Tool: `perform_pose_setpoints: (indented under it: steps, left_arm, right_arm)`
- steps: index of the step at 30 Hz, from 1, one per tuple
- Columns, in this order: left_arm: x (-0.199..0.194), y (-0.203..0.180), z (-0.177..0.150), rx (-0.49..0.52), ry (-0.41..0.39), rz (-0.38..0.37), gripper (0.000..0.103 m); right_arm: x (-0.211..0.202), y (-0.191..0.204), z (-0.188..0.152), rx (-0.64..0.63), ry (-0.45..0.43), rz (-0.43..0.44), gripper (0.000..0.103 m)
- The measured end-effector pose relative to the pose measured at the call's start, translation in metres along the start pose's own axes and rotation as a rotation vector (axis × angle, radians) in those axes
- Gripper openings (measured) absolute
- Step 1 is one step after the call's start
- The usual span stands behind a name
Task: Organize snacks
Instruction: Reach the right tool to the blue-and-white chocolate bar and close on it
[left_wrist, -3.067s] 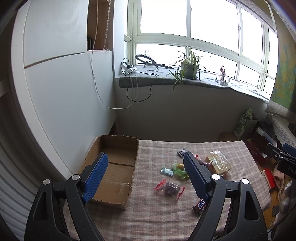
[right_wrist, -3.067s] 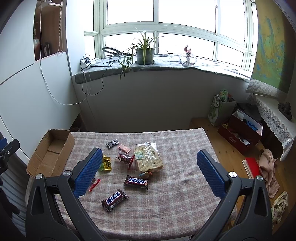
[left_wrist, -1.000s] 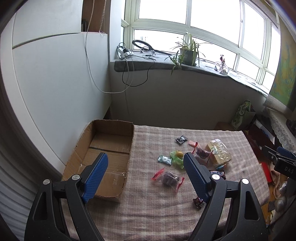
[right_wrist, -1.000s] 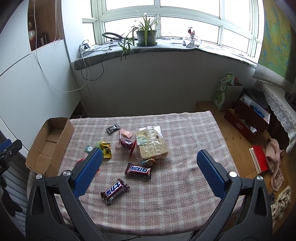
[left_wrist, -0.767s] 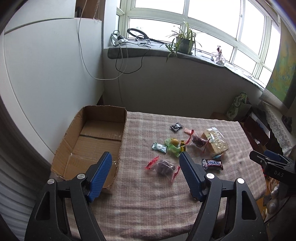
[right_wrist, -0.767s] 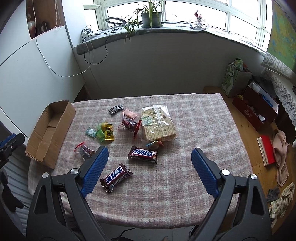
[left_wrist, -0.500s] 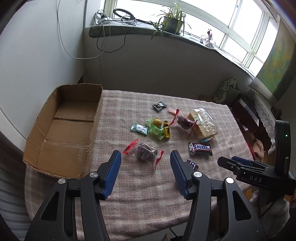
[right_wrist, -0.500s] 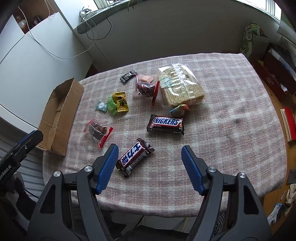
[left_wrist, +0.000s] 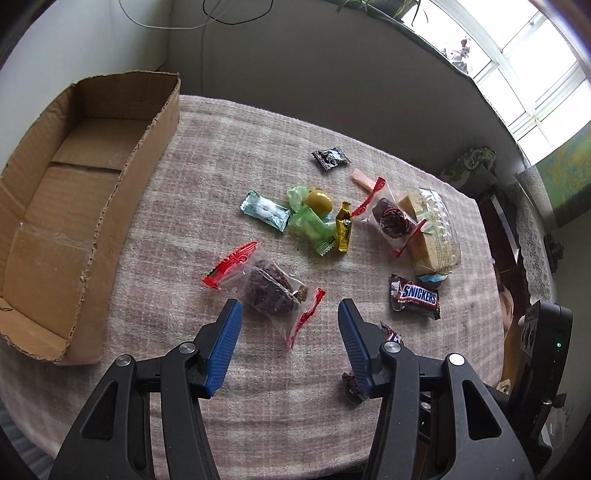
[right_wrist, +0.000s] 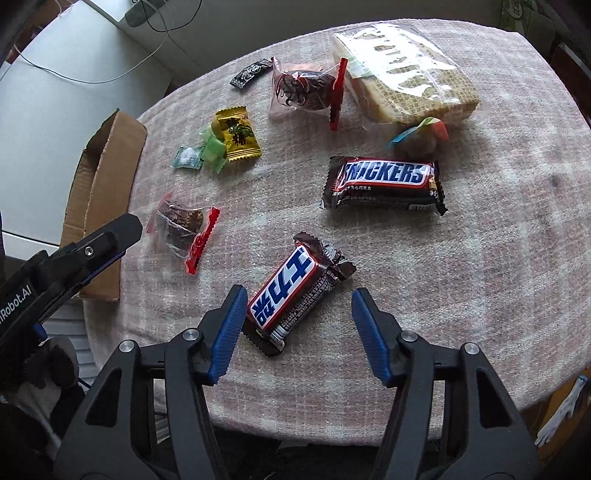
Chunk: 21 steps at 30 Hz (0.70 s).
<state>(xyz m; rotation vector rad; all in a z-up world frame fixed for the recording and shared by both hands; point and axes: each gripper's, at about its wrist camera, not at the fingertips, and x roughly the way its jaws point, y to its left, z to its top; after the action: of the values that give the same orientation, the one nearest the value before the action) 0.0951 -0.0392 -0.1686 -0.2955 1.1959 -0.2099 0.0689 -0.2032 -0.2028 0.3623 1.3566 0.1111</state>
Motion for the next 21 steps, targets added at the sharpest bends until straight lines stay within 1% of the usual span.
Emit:
perform_pose_setpoints:
  steps: [2, 8, 12, 14, 16, 17, 18, 20, 21]
  left_arm:
    - [0.009, 0.003, 0.002, -0.018, 0.012, 0.016, 0.052]
    - [0.029, 0.001, 0.007, -0.015, 0.031, 0.071, 0.052]
    - [0.039, 0.007, 0.012, -0.037, 0.043, 0.087, 0.052]
    - [0.041, 0.009, 0.012, -0.042, 0.047, 0.082, 0.052]
    - [0.041, 0.008, 0.010, -0.021, 0.046, 0.085, 0.052]
    - [0.041, 0.007, 0.009, -0.008, 0.045, 0.086, 0.049]
    - [0.041, 0.007, 0.009, 0.000, 0.043, 0.084, 0.042]
    - [0.040, 0.006, 0.009, 0.013, 0.040, 0.084, 0.040]
    - [0.040, 0.005, 0.009, 0.020, 0.035, 0.085, 0.039]
  right_arm:
    - [0.003, 0.001, 0.002, 0.003, 0.000, -0.011, 0.062]
    - [0.014, 0.010, 0.010, -0.023, -0.004, -0.060, 0.062]
    - [0.020, 0.022, 0.015, -0.070, -0.006, -0.108, 0.062]
    - [0.023, 0.026, 0.015, -0.102, -0.004, -0.133, 0.061]
    - [0.024, 0.030, 0.015, -0.137, -0.002, -0.152, 0.056]
    - [0.024, 0.030, 0.015, -0.150, -0.002, -0.158, 0.054]
    - [0.025, 0.031, 0.016, -0.160, -0.001, -0.163, 0.052]
    - [0.025, 0.032, 0.017, -0.184, 0.000, -0.179, 0.046]
    - [0.026, 0.032, 0.018, -0.197, -0.001, -0.186, 0.041]
